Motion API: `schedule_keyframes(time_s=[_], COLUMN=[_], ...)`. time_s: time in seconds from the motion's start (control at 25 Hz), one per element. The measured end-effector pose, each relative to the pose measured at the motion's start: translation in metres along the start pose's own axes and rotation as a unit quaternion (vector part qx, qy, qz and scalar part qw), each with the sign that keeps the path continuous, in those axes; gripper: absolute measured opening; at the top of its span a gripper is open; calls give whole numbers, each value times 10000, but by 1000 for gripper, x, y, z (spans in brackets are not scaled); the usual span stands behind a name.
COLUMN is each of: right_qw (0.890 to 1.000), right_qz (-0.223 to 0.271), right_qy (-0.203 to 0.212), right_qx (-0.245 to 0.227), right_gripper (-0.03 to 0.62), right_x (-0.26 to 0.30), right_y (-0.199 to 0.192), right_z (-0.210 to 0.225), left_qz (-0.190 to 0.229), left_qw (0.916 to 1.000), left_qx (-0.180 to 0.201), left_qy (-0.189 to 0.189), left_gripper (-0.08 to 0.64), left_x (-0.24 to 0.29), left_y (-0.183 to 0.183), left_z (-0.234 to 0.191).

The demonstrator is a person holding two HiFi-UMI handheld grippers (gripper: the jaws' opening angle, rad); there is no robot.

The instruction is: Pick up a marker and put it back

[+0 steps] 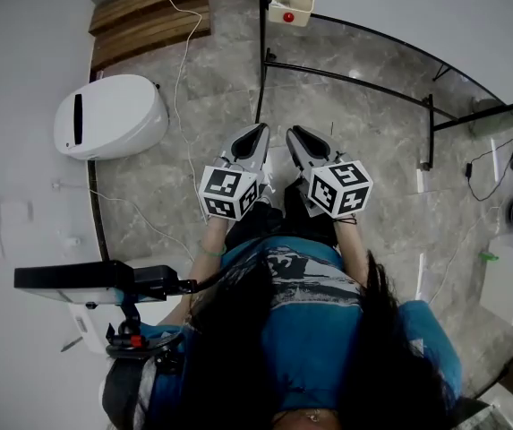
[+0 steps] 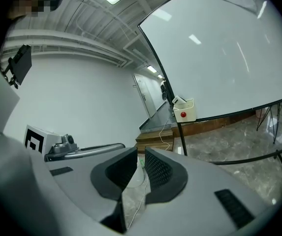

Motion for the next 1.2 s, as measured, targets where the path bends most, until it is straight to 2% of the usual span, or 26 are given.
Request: schedule_keyframes(time_s=[0.28, 0.56, 0.8, 0.96, 1.2], right_qw=[9996, 9987, 9979, 9965, 9949], right_qz=[143, 153, 213, 261, 87], right_qy=[215, 449, 523, 702, 944], right_qx=[-86, -179, -304, -368, -345], right_gripper=[52, 52, 52, 52, 52], right_x=[34, 97, 108, 127, 177], right_y=[20, 62, 111, 141, 158], right_z=[27, 101, 133, 157, 208], left_qz=[6, -36, 25, 77, 45], left_qw=[9998, 9990, 9988, 9976, 9954], left_qx=[8, -40, 25, 27, -72], left_qy=[179, 446, 492, 687, 956], left_gripper=[3, 3, 3, 3, 3], left_x=[33, 118, 156, 187, 245], left_y=[11, 24, 60, 78, 80], left_z=[-24, -59, -55, -64, -91])
Point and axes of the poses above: the fingertips, and each gripper's own axes: x forward along the fingers, z to its right, y out of its top, the point moved 10 cm from there along -x, backward along the fingers
